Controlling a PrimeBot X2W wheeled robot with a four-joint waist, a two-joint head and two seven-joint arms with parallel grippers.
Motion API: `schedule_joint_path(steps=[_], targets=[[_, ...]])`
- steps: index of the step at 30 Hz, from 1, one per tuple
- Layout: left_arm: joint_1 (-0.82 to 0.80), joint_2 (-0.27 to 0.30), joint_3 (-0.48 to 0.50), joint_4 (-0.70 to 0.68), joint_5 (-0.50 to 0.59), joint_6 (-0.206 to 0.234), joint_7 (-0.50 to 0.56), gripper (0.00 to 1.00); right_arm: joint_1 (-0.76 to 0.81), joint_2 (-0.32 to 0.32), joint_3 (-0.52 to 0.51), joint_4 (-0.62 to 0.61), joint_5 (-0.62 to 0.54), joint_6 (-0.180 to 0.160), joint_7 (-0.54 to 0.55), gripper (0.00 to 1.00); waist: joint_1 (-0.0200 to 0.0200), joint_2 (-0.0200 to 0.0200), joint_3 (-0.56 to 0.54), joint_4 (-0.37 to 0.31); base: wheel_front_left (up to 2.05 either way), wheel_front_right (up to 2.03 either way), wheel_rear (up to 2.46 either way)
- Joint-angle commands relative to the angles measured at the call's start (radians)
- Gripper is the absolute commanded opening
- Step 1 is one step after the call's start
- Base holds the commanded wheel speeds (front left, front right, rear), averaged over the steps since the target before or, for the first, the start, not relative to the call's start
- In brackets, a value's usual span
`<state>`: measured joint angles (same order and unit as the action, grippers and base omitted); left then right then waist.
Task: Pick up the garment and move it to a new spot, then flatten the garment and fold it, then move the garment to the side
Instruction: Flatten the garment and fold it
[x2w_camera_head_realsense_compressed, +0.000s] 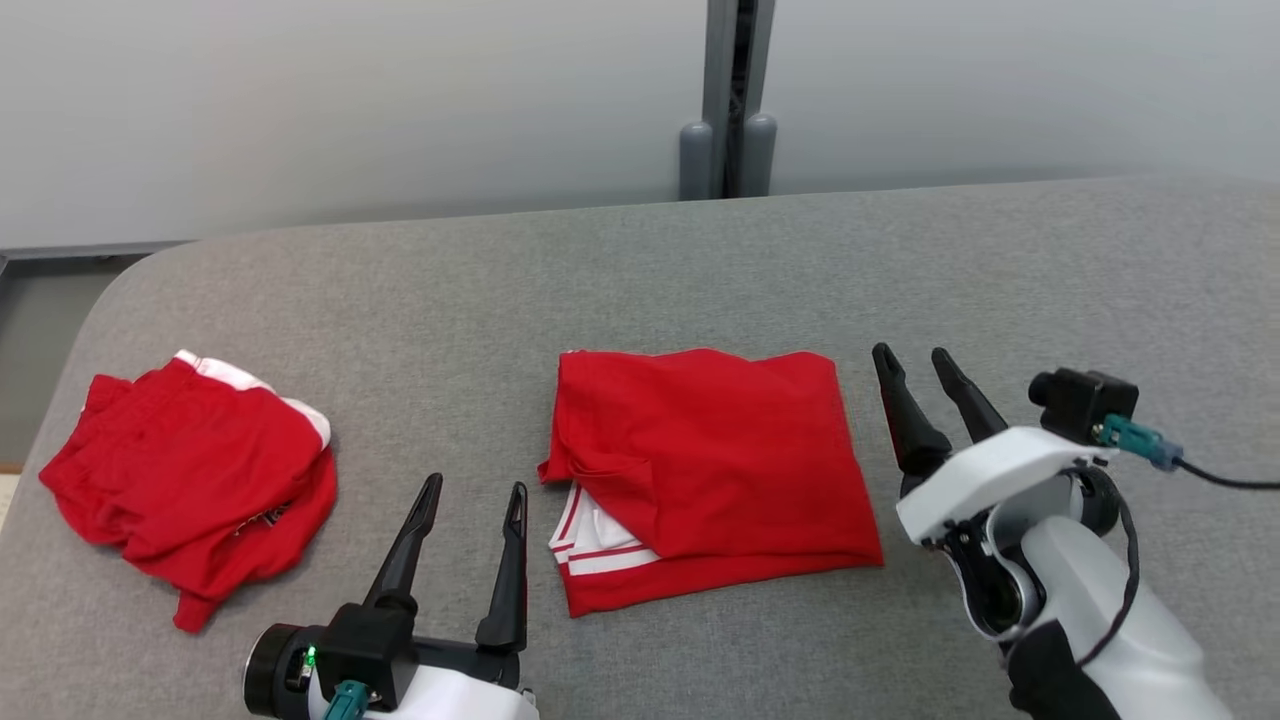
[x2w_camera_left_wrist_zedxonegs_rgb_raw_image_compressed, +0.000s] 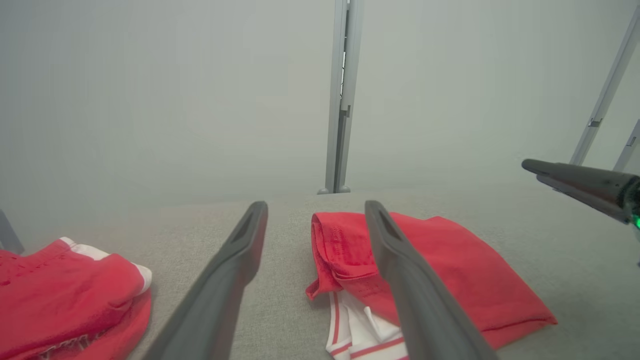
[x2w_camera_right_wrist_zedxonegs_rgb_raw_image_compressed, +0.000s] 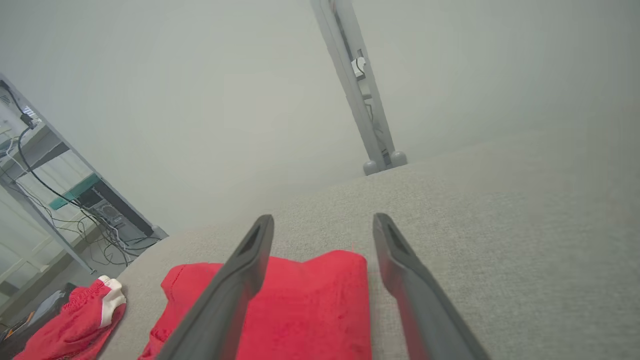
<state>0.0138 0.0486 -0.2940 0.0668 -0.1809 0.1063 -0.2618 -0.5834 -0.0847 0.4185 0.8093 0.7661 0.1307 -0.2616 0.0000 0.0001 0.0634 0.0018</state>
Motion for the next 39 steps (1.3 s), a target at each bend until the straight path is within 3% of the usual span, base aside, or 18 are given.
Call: schedule_joint_path(steps=[1, 8, 17, 25, 34, 35, 36, 37, 39], targets=[[0.005, 0.004, 0.006, 0.000, -0.004, 0.003, -0.004, 1.00, 0.045, -0.008, -0.029, -0.040, -0.059, 0.000, -0.005, 1.00, 0.0000, -0.0001, -0.011, -0.017, 0.00, 0.00, 0.00], [0.022, 0.004, 0.012, 0.006, -0.008, 0.009, -0.004, 1.00, 0.233, -0.017, -0.127, -0.249, -0.285, 0.000, -0.005, 1.00, 0.0000, -0.0001, -0.033, -0.025, 0.00, 0.00, 0.00], [0.056, 0.004, 0.031, -0.008, -0.026, 0.036, -0.004, 1.00, 0.435, -0.019, -0.167, -0.501, -0.405, 0.000, -0.005, 1.00, 0.0000, -0.0001, -0.061, -0.025, 0.00, 0.00, 0.00], [0.081, 0.004, 0.041, -0.010, -0.021, 0.040, -0.004, 1.00, 0.525, -0.003, -0.187, -0.580, -0.473, 0.000, -0.005, 1.00, 0.0000, -0.0001, -0.076, -0.028, 0.00, 0.00, 0.00], [0.076, 0.004, 0.037, -0.005, -0.015, 0.030, -0.004, 1.00, 0.528, 0.008, -0.179, -0.551, -0.485, 0.000, -0.005, 1.00, 0.0000, -0.0001, -0.076, -0.008, 0.00, 0.00, 0.00], [0.075, 0.004, 0.037, -0.004, -0.015, 0.030, -0.004, 1.00, 0.525, 0.008, -0.172, -0.542, -0.483, 0.000, -0.005, 0.89, 0.0000, -0.0001, -0.075, -0.005, 0.00, 0.00, 0.00], [0.072, 0.004, 0.034, -0.003, -0.015, 0.030, -0.004, 1.00, 0.509, 0.008, -0.160, -0.531, -0.479, 0.000, -0.005, 0.17, 0.0000, -0.0001, -0.071, 0.004, 0.00, 0.00, 0.00], [0.070, 0.004, 0.034, -0.003, -0.016, 0.030, -0.004, 1.00, 0.502, 0.006, -0.151, -0.519, -0.482, 0.000, -0.005, 0.00, 0.0000, -0.0001, -0.069, 0.009, 0.00, 0.00, 0.00], [0.066, 0.004, 0.030, -0.003, -0.016, 0.029, -0.004, 1.00, 0.482, -0.001, -0.133, -0.493, -0.495, 0.000, -0.005, 0.00, 0.0000, -0.0001, -0.063, 0.020, 0.00, 0.00, 0.00]])
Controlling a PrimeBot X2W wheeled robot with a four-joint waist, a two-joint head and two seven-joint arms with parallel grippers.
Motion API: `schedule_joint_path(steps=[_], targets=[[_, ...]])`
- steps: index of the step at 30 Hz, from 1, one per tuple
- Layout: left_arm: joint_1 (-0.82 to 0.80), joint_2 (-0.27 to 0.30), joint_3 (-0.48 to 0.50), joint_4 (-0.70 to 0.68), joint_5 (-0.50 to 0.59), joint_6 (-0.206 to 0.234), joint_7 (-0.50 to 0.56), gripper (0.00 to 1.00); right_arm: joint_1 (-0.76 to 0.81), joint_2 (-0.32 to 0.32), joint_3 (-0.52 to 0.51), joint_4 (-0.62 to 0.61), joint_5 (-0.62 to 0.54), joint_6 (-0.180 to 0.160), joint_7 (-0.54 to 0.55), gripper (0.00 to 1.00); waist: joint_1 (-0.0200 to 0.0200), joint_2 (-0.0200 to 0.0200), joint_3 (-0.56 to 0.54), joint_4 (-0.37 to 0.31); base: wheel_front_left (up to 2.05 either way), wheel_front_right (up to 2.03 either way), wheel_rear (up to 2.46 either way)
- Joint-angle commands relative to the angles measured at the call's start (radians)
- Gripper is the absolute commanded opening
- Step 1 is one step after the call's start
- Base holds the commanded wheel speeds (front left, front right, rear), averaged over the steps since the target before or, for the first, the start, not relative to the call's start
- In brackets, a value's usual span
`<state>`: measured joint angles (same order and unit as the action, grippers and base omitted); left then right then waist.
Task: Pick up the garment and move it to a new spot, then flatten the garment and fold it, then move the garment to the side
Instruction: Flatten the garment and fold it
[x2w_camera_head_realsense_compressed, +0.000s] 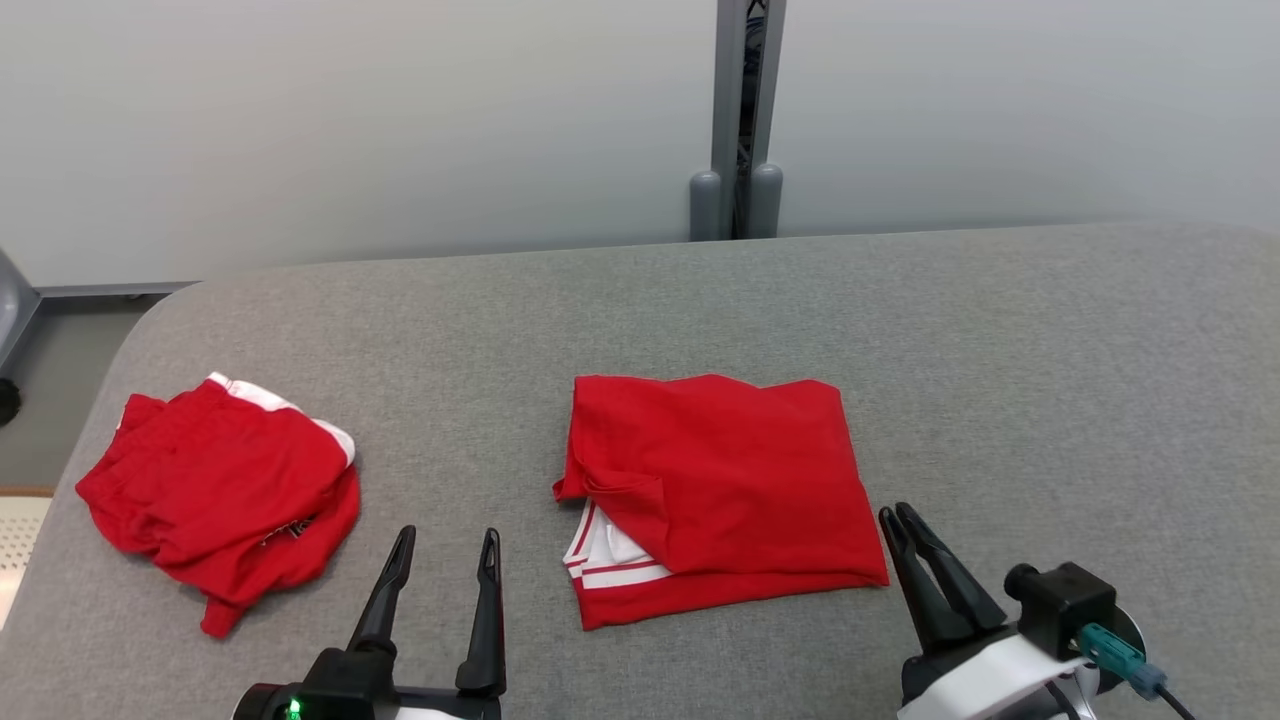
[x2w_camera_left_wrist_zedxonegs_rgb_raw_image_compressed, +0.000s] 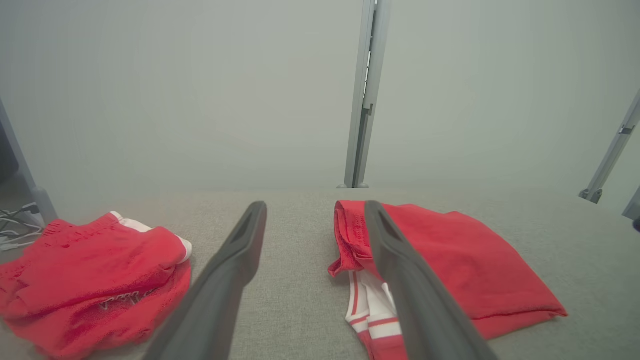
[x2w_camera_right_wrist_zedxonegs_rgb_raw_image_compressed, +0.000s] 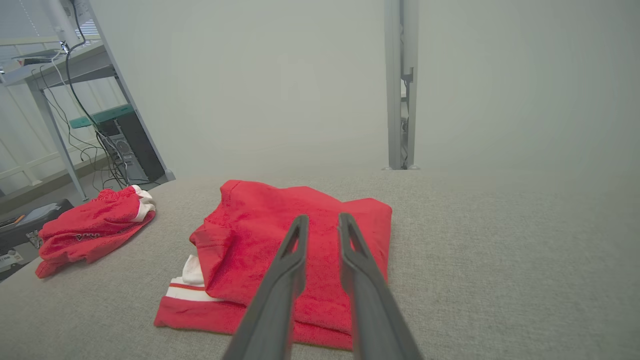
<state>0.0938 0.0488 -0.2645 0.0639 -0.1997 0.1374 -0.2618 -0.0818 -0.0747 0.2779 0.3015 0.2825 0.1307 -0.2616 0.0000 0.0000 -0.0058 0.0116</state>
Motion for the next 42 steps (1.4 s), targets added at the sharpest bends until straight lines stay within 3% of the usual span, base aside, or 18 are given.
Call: schedule_joint_path(steps=[1, 13, 26, 35, 42], targets=[[-0.016, 0.004, -0.002, 0.001, 0.003, -0.003, -0.004, 1.00, -0.031, -0.010, 0.010, 0.036, -0.017, 0.000, -0.005, 0.00, 0.0000, 0.0000, 0.008, 0.017, 0.00, 0.00, 0.00], [-0.026, 0.004, -0.024, 0.014, 0.010, -0.009, -0.004, 1.00, -0.241, 0.018, 0.118, 0.337, -0.019, 0.000, -0.005, 0.00, 0.0000, 0.0000, 0.036, 0.150, 0.00, 0.00, 0.00], [-0.051, 0.003, -0.053, 0.008, -0.009, 0.005, -0.004, 1.00, -0.378, 0.013, 0.174, 0.573, -0.061, 0.000, -0.005, 0.00, 0.0000, 0.0000, 0.092, 0.275, 0.00, 0.00, 0.00], [-0.066, 0.003, -0.062, 0.011, -0.018, 0.012, -0.004, 1.00, -0.390, 0.020, 0.217, 0.613, -0.040, 0.000, -0.005, 0.00, 0.0000, 0.0000, 0.109, 0.306, 0.00, 0.00, 0.00], [-0.071, 0.003, -0.063, 0.015, -0.017, 0.013, -0.004, 1.00, -0.363, 0.022, 0.348, 0.544, 0.045, 0.000, -0.005, 0.00, 0.0000, 0.0000, 0.108, 0.311, 0.00, 0.00, 0.00]])
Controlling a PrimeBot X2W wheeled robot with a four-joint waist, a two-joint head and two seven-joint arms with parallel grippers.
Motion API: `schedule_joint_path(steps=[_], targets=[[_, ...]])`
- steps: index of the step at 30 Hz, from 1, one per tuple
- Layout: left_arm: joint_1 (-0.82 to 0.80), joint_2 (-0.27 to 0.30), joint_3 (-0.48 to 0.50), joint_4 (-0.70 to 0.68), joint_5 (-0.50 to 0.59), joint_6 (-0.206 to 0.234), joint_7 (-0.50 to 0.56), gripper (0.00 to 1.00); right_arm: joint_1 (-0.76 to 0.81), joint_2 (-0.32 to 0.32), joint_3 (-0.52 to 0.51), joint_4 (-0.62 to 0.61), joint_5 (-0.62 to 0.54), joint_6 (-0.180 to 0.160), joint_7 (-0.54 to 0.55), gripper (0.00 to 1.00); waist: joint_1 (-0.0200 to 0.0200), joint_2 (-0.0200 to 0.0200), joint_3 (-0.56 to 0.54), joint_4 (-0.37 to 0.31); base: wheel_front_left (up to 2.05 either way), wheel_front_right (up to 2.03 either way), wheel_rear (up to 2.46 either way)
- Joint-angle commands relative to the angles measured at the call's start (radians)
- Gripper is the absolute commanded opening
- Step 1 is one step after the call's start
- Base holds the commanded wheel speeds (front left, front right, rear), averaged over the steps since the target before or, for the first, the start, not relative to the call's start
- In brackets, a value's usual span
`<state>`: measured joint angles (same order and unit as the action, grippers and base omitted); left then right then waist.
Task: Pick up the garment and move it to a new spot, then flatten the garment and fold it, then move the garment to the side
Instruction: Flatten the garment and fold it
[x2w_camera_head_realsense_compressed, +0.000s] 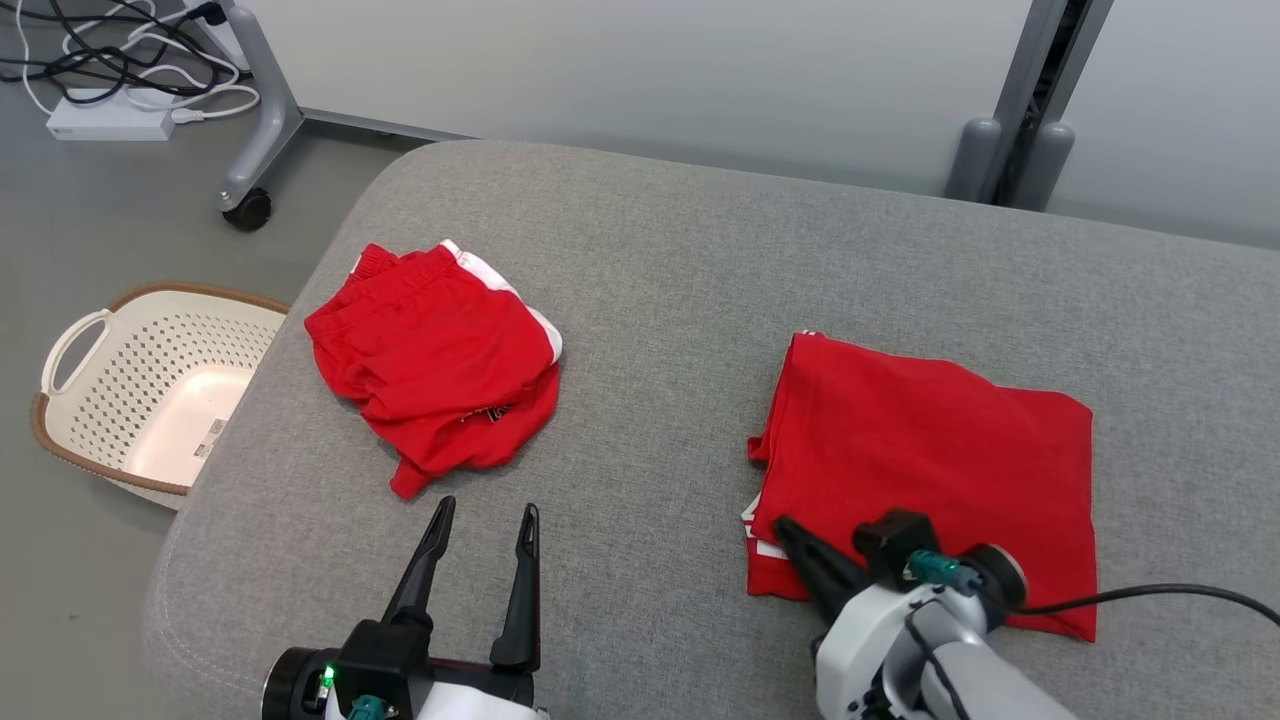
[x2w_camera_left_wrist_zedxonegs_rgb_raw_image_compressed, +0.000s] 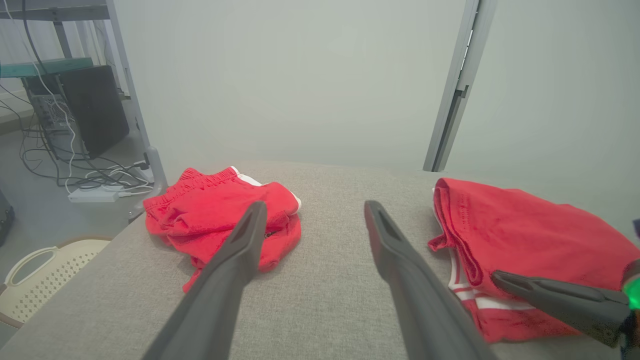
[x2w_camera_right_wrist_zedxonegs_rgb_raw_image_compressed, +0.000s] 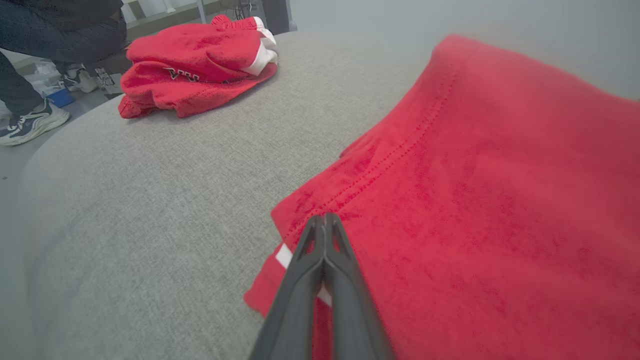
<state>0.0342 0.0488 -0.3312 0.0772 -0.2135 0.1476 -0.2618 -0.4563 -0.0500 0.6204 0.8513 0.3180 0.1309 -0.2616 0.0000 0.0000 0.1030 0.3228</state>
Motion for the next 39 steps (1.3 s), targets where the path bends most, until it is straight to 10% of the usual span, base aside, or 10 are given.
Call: schedule_joint_path(steps=[1, 13, 14, 15, 39], targets=[[-0.012, 0.004, 0.005, 0.002, -0.001, 0.002, -0.004, 1.00, 0.015, -0.003, 0.030, -0.017, 0.027, 0.000, -0.005, 0.00, 0.0000, 0.0000, -0.003, 0.000, 0.00, 0.00, 0.00], [0.020, 0.004, 0.032, -0.004, 0.010, 0.000, -0.004, 1.00, 0.024, -0.005, 0.093, -0.181, 0.148, 0.000, -0.005, 0.04, 0.0000, 0.0000, -0.055, -0.069, 0.00, 0.00, 0.00], [0.024, 0.003, 0.034, -0.005, 0.008, -0.001, -0.004, 1.00, 0.030, -0.005, 0.070, -0.193, 0.137, 0.000, -0.005, 0.37, 0.0000, 0.0000, -0.058, -0.082, 0.00, 0.00, 0.00], [0.026, 0.004, 0.036, -0.006, 0.007, -0.001, -0.004, 1.00, 0.037, -0.004, 0.050, -0.208, 0.124, 0.000, -0.005, 1.00, 0.0000, 0.0000, -0.061, -0.096, 0.00, 0.00, 0.00], [0.039, 0.004, 0.142, 0.009, -0.001, -0.025, -0.004, 1.00, 0.222, -0.035, -0.293, -0.466, -0.057, 0.000, -0.005, 1.00, 0.0000, 0.0000, -0.119, -0.406, 0.00, 0.00, 0.00]])
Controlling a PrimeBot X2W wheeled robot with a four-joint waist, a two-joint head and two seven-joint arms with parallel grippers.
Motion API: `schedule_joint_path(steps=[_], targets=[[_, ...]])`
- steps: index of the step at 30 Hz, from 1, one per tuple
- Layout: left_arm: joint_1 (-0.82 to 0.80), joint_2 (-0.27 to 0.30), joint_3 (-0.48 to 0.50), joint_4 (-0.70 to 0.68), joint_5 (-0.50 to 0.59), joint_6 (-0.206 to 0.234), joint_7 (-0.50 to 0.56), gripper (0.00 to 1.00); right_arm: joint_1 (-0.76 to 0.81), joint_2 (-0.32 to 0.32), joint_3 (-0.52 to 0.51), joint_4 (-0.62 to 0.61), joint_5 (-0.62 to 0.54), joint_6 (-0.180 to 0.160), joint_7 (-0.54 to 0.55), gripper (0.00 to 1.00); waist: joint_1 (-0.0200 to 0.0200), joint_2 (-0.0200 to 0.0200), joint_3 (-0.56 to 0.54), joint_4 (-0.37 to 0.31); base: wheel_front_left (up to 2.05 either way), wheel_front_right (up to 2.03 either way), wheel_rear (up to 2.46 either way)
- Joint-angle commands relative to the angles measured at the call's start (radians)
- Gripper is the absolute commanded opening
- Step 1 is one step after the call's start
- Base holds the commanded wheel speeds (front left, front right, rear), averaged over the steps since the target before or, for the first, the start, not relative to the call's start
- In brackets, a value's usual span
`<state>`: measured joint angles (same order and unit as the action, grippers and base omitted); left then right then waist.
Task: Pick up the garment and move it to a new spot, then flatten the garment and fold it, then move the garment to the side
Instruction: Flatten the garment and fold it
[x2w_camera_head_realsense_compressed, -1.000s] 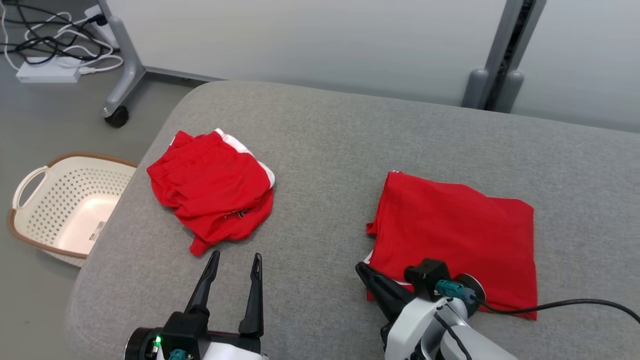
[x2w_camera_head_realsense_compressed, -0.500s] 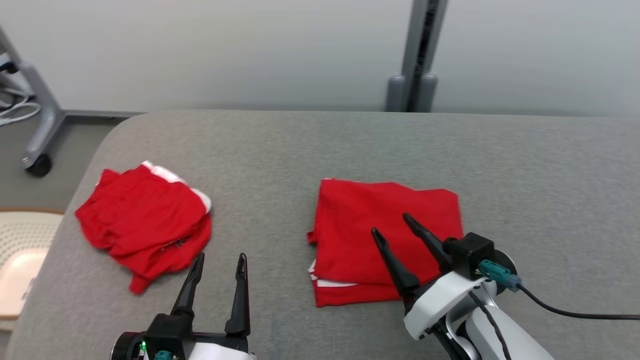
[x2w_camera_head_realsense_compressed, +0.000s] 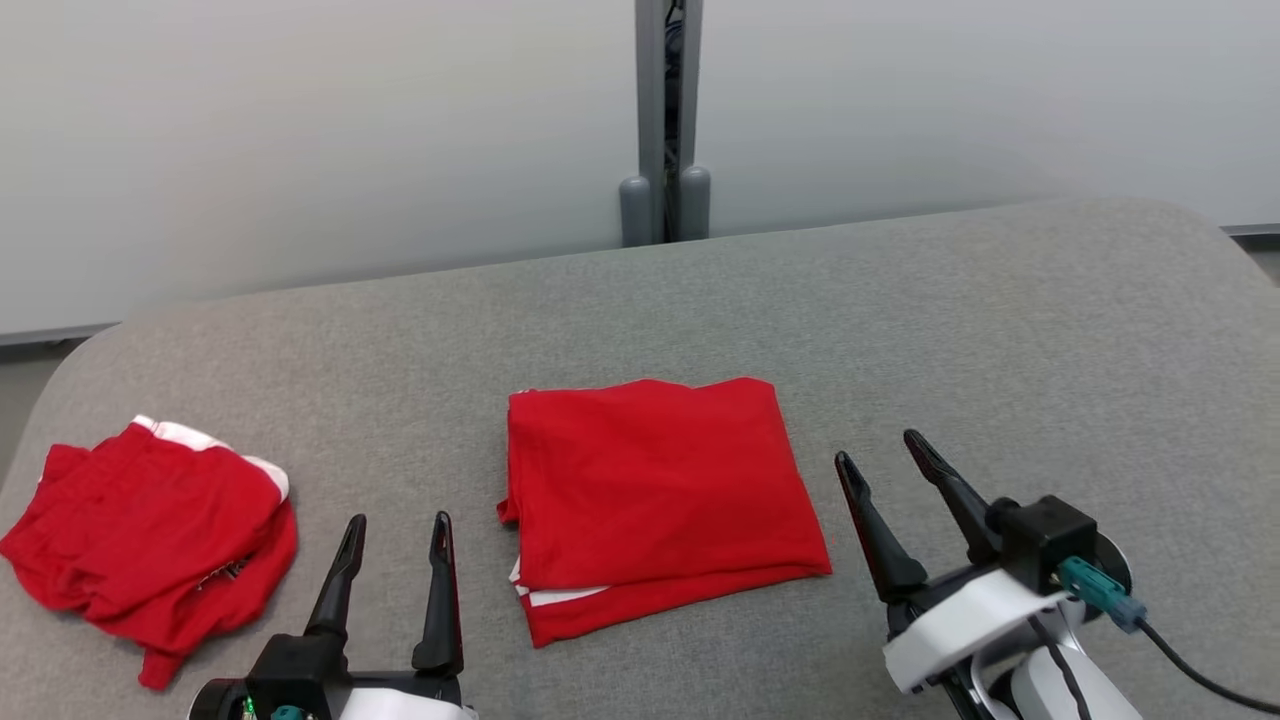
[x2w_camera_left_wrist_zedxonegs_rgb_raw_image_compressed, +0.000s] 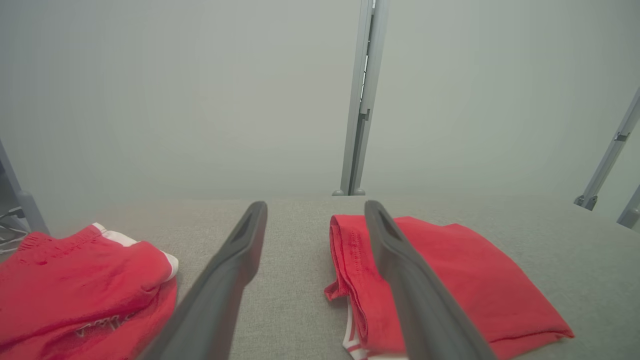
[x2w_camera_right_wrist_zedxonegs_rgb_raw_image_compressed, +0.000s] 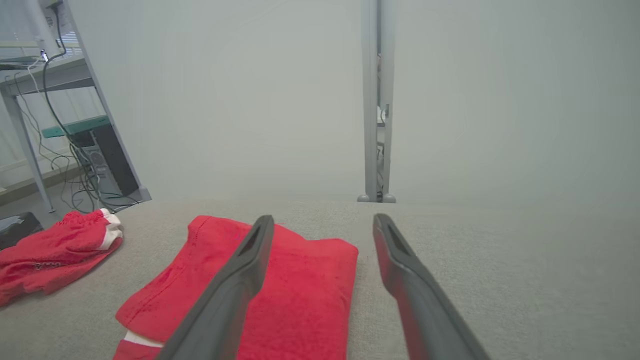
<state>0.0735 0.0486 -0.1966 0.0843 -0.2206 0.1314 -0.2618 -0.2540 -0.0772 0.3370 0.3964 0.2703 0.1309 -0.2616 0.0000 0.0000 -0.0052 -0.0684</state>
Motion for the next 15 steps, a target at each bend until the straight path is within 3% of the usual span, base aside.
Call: schedule_joint_path(steps=[1, 15], targets=[[0.003, 0.004, 0.011, 0.002, 0.007, -0.008, -0.004, 1.00, 0.031, -0.008, -0.020, -0.021, -0.013, 0.000, -0.005, 1.00, 0.0000, 0.0000, -0.014, -0.019, 0.00, 0.00, 0.00], [0.071, 0.004, 0.039, 0.020, 0.011, -0.023, -0.004, 1.00, 0.201, -0.021, -0.106, -0.148, -0.065, 0.000, -0.005, 1.00, 0.0000, 0.0000, -0.070, -0.004, 0.00, 0.00, 0.00]])
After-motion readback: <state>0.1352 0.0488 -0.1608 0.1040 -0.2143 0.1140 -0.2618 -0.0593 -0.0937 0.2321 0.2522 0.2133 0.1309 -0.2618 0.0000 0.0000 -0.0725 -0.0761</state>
